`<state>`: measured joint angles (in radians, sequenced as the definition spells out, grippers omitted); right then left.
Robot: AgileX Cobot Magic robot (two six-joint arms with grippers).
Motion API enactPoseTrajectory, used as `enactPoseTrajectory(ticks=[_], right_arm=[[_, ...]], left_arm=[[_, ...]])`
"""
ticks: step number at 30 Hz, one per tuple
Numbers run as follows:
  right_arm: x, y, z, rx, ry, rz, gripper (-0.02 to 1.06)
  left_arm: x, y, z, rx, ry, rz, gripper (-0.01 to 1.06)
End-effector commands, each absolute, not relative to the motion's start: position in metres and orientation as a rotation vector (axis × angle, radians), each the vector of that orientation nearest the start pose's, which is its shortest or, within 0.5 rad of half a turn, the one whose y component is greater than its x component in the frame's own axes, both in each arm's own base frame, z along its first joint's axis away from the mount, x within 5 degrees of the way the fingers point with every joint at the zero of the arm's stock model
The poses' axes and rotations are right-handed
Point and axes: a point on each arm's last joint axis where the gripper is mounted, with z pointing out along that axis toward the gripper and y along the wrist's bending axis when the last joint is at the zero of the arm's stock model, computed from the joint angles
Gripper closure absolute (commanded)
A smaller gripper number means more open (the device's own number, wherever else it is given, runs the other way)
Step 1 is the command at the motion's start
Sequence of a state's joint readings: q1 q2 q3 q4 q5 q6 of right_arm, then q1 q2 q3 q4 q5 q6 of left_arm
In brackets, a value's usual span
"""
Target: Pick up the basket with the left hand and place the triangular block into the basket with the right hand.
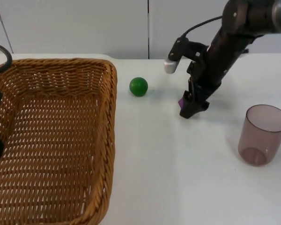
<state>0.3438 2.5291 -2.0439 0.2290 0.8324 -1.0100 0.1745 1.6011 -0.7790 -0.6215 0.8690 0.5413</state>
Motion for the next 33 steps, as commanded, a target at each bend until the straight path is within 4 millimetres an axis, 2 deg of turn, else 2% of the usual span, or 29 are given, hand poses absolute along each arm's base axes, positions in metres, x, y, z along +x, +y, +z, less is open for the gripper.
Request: enactPoseTrajectory(ticks=[1,3,4,8,9,10,12,14,15,17,19,20,22,25,33], right_arm=[[0.49,0.193,0.092,-1.617,2.219,0.062,0.4],[0.491,0.193,0.092,-1.614,2.214,0.056,0.55],[0.491,0.193,0.092,-1.614,2.214,0.056,0.55],[0.493,0.188,0.095,-1.666,2.189,-0.047,0.95],[0.493,0.188,0.095,-1.666,2.189,-0.047,0.95],[0.493,0.188,0.099,-1.67,2.183,-0.058,1.05],[0.493,0.187,0.108,-1.659,2.181,-0.06,1.05],[0.491,0.187,0.126,-1.636,2.181,-0.059,1.05],[0.491,0.187,0.126,-1.636,2.181,-0.059,1.05],[0.488,0.186,0.155,-1.574,2.188,-0.058,1.05],[0.479,0.183,0.194,-1.482,2.235,-0.037,1.05],[0.479,0.183,0.194,-1.482,2.235,-0.037,1.05],[0.47,0.179,0.225,-1.374,2.285,-0.016,1.05],[0.459,0.175,0.256,-1.249,2.339,0.018,1.05],[0.447,0.172,0.279,-1.201,2.372,0.045,1.05]], left_arm=[[0.256,0.003,0.175,-0.092,2.912,-0.691,1.05],[0.256,0.003,0.175,-0.092,2.912,-0.691,1.05],[0.256,0.003,0.175,-0.092,2.912,-0.691,1.05],[0.256,0.003,0.175,-0.092,2.912,-0.691,1.05],[0.256,0.003,0.175,-0.092,2.912,-0.691,1.05],[0.256,0.003,0.175,-0.092,2.912,-0.691,1.05],[0.256,0.003,0.175,-0.093,2.911,-0.689,1.05],[0.256,0.003,0.175,-0.093,2.911,-0.689,1.05],[0.256,0.003,0.175,-0.093,2.911,-0.689,1.05],[0.256,0.003,0.175,-0.093,2.911,-0.689,1.05],[0.256,0.003,0.175,-0.093,2.911,-0.689,1.05],[0.256,0.003,0.175,-0.093,2.911,-0.689,1.05],[0.257,0.003,0.175,-0.093,2.91,-0.687,1.05],[0.257,0.003,0.175,-0.093,2.91,-0.687,1.05],[0.257,0.003,0.175,-0.093,2.908,-0.681,1.05]])
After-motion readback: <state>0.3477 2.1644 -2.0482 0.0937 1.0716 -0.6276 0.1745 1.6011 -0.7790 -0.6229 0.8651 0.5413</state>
